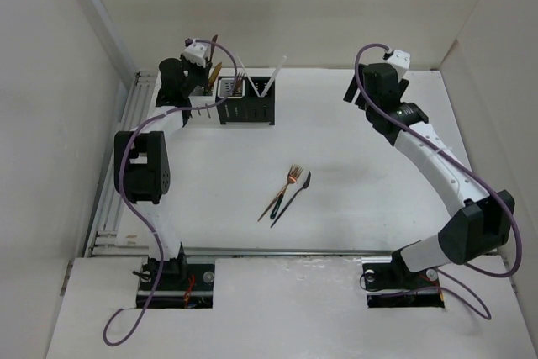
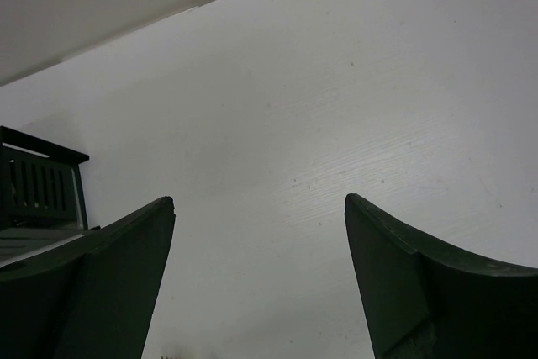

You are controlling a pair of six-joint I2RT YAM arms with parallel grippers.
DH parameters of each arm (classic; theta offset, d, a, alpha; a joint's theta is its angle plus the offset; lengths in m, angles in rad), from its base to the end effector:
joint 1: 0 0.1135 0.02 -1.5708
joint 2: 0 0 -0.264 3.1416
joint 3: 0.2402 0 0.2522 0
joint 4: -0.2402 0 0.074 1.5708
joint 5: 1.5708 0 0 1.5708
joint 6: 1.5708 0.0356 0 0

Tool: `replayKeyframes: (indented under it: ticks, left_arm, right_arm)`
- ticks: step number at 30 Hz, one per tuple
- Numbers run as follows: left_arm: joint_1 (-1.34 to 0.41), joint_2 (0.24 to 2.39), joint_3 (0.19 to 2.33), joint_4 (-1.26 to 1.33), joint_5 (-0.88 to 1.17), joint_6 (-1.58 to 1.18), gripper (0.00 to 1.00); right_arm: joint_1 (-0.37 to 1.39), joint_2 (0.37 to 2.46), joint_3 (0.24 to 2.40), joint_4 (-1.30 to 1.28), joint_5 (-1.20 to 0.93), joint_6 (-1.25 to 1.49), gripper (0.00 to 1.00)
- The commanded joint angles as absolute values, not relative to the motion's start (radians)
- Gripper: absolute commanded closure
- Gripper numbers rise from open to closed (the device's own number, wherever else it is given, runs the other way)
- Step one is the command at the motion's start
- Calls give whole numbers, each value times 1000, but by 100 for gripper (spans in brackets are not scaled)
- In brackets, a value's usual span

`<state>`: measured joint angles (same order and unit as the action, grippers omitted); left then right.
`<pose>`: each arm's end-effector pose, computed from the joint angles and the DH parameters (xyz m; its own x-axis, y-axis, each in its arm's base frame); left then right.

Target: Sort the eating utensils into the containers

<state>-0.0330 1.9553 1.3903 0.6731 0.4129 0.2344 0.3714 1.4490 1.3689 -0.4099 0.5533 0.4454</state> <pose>0.4633 -0.0296 0.2892 0.2045 0.2061 -0.9569 0.3922 0.8784 0.2730 0.3133 0.1019 0.3667 -0.3426 0.2599 -0.9028 0.3002 0.9409 0.1569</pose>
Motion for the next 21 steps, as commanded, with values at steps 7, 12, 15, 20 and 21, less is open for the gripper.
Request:
replayKeyframes:
  ticks: [7,12,15,20,21]
  left_arm:
    - [9,1853,1330,678,425,167,57]
    - [-3,1780,1360,612,376,215,46]
    - [-47,1723,1405,450,350,250,44]
    - [-173,1645,1439,102,420,342,44]
    - [-196,1625,1428,-7,454,351,43]
  right_arm:
    - [360,1453,1428,-405,529,419,13]
    - [360,1453,1419,-371,470,367,13]
    - [385,1453,1408,-359,469,335,13]
    - [394,1376,1294,-359,469,359,12]
    - [394,1327,1266,-359,457,370,12]
